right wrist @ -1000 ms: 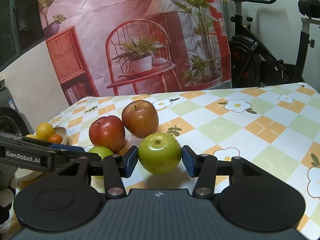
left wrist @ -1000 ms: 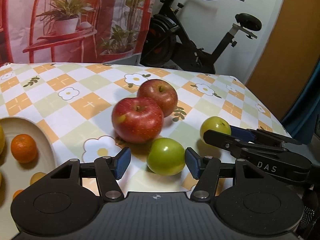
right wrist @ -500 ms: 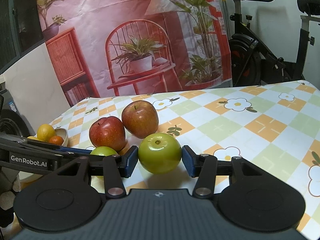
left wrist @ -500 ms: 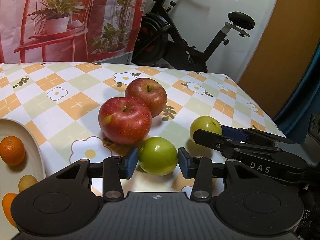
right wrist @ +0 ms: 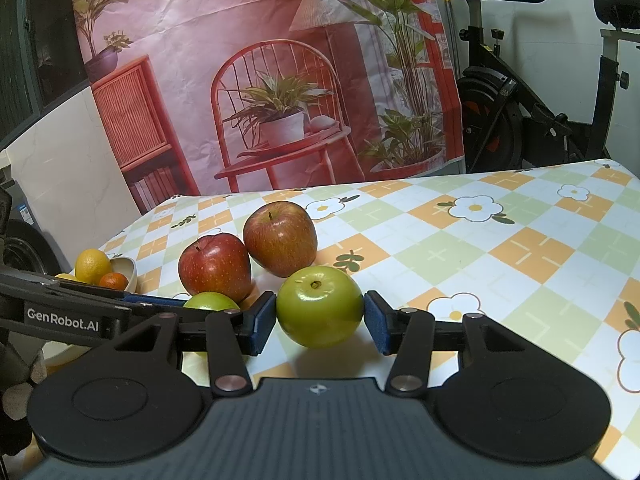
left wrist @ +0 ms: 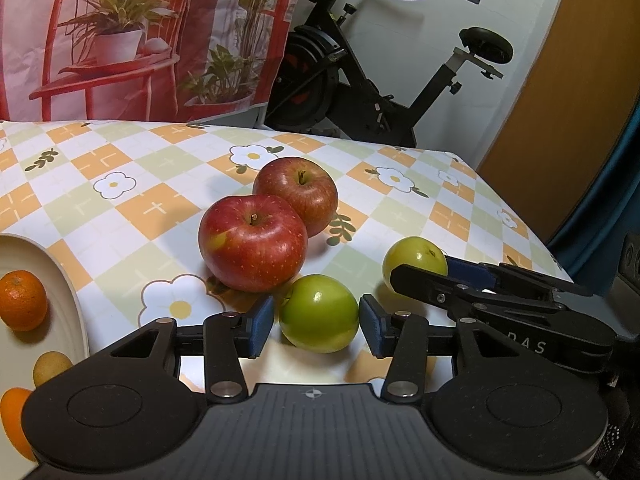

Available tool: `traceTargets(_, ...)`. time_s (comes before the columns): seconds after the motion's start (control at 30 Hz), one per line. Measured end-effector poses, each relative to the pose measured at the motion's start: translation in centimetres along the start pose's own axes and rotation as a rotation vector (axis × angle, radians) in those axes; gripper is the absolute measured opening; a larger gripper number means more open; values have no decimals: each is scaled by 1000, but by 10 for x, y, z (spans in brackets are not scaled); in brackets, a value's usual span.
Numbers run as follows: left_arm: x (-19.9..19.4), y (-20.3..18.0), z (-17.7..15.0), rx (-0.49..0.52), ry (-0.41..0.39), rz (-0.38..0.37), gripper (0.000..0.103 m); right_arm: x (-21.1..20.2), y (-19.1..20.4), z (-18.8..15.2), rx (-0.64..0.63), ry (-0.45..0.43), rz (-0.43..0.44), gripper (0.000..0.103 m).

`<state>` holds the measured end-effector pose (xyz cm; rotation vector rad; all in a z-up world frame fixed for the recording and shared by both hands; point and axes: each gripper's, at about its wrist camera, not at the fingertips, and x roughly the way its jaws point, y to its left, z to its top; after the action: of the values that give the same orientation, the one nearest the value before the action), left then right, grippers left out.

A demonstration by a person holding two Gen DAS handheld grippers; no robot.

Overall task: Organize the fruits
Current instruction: 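Grasp a green apple with the right tool while the left tool grasps another green apple, then lift both green apples off the table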

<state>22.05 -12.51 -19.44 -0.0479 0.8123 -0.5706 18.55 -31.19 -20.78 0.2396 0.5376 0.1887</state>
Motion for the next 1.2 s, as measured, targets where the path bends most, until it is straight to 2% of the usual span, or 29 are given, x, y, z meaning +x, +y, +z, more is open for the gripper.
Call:
traceTargets(0.5,-9,-4,-5,24,0,0,45,0,0,0,2,2,2,51)
traceTargets(0.6,-17,-3,-5,21,-12,8,40,0,-1,0,2,2,3,51)
traceTargets(0.67,-21,-4,-5,31,-24,2,32,0,-1,0,2,2,3,51)
traceTargets(0.8,-21,-8,-5,60,-26,13,31,0,0,1,-1,5,0,51)
traceTargets(0.9,-21,-8,-4,54,-10,10,35,-1,1,1,3,2,-5,51)
traceTargets(0.97,-18,-7,-5,40,24,0,52,-1,1,1,6,0,-6,51)
traceTargets(1.0,-17,-6,-7,37,31,0,54,-1,0,1,5,1,-6,51)
traceTargets(1.2,-12,-12,-13,62,49,-21,56,-1,-1,1,8,0,-1,51)
